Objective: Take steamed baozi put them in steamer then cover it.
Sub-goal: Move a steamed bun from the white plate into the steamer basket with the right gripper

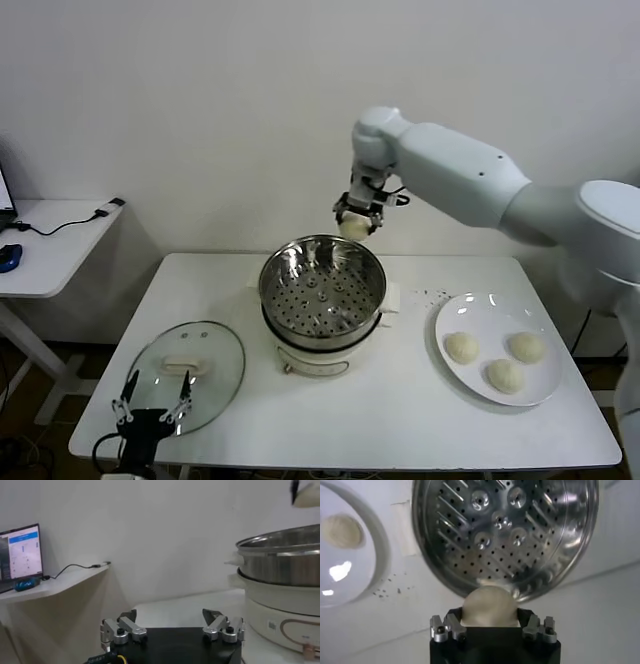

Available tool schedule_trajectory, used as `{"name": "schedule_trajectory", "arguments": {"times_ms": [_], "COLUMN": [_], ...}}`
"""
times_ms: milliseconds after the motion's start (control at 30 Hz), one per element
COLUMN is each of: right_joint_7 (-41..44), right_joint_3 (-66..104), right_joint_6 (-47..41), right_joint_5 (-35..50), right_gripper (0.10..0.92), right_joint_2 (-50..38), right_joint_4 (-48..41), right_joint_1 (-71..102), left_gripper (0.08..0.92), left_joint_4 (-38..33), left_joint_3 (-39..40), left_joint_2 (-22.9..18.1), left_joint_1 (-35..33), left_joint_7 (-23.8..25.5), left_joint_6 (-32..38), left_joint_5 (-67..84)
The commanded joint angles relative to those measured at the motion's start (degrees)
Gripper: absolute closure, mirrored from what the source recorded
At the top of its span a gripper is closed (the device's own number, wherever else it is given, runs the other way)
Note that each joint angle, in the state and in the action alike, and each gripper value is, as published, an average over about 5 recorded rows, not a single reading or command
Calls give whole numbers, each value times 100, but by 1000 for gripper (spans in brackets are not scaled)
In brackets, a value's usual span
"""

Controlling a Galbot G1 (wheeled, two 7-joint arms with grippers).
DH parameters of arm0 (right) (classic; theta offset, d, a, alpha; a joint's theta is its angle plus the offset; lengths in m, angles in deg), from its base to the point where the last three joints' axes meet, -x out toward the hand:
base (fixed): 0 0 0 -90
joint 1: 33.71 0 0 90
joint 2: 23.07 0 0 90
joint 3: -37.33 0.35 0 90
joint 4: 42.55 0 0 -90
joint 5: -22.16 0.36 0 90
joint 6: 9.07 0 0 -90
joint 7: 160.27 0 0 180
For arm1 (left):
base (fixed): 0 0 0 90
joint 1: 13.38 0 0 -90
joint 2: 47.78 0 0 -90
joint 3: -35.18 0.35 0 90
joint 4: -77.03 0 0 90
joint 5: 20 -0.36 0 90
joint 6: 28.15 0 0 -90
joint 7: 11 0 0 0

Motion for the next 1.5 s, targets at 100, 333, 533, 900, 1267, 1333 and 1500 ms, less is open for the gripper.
{"name": "schedule_trajectory", "arguments": {"times_ms": [100, 333, 533, 900, 1267, 1333, 1500], "right_joint_7": [-295, -378, -381, -372, -114, -78, -411], "right_joint_3": [224, 411, 448, 417, 394, 293, -940], "right_joint_6": [614, 760, 760, 636, 412, 213, -1180], "right_joint_5": [-1237, -1712, -1757, -1505, -354, 60, 2162], "right_gripper": [313, 313, 313, 256, 203, 203, 203], "right_joint_2": [773, 911, 928, 887, 83, -221, -1445], "right_joint_4": [-392, -822, -991, -986, 21, 272, 1030], "right_joint_1": [720, 1016, 1143, 1113, 298, 25, -1006], "left_gripper": [177, 177, 177, 177, 177, 177, 177], "left_joint_4": [0, 11, 15, 19, -35, -54, -127], "left_joint_3": [-11, -11, -15, -12, -12, -10, 11], "left_joint_2": [20, 20, 18, -3, -10, -10, -15], "left_joint_1": [-15, -8, -5, -24, -68, -73, -90], "left_joint_7": [-13, -21, -22, -35, -65, -69, -70], "left_joint_6": [-10, -8, -11, -7, -11, -17, -31], "left_joint_5": [17, 27, 28, 22, 7, 4, -12]}}
